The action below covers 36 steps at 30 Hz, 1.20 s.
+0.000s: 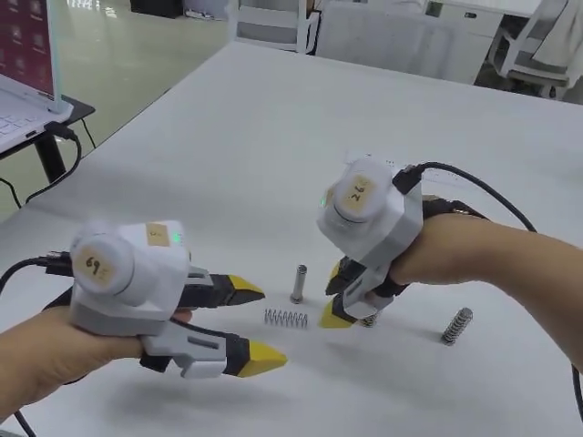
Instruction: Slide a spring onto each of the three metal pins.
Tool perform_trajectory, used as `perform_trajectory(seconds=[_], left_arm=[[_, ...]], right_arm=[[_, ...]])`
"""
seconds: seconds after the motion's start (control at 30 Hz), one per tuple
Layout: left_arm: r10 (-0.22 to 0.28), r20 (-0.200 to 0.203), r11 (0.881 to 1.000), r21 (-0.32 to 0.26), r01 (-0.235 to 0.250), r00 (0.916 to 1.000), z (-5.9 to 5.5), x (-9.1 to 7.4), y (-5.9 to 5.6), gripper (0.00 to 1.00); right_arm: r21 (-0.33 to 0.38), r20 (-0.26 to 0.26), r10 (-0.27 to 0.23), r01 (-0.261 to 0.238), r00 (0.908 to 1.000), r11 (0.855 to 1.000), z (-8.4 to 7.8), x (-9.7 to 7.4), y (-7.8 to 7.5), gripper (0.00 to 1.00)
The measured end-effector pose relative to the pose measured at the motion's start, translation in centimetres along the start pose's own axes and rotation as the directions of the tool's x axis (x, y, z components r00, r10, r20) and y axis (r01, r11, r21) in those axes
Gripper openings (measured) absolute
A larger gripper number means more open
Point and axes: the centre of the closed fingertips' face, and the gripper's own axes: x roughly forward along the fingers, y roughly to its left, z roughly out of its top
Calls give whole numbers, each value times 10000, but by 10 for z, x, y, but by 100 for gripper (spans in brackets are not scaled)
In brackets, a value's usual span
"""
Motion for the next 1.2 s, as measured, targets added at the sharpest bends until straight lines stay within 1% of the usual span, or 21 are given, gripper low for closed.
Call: perform_trajectory(seconds=[0.37, 0.57, 0.67, 0.8, 0.97, 1.07, 1.2], left_arm=[[7, -16, 10000, -26, -7, 10000, -1, 0, 0, 42], [18, -10, 10000, -54, -18, 10000, -1, 0, 0, 42], [14, -42, 10000, -50, -14, 10000, -2, 0, 0, 42], [12, -59, 10000, -59, -12, 10000, -3, 0, 0, 42], [11, -73, 10000, -55, -11, 10000, -3, 0, 0, 42], [7, -82, 10000, -59, -8, 10000, -3, 0, 0, 42], [22, -94, 10000, -72, -22, 10000, -3, 0, 0, 41]], right_arm=[[-129, 143, 221, -219, 9997, 9997, 12, 11, 6, 19], [-196, 30, 339, -339, 9994, 9992, 12, 18, 9, 18], [-273, 7, 217, -217, 9998, 9994, 12, 21, 7, 19], [-201, -43, 271, -272, 9996, 9994, 9, 26, 7, 18], [-200, -23, 308, -308, 9995, 9993, 9, 30, 8, 16], [-272, -104, 301, -303, 9995, 9992, 8, 32, 9, 15], [-339, -106, 265, -269, 9996, 9991, 8, 33, 9, 12]])
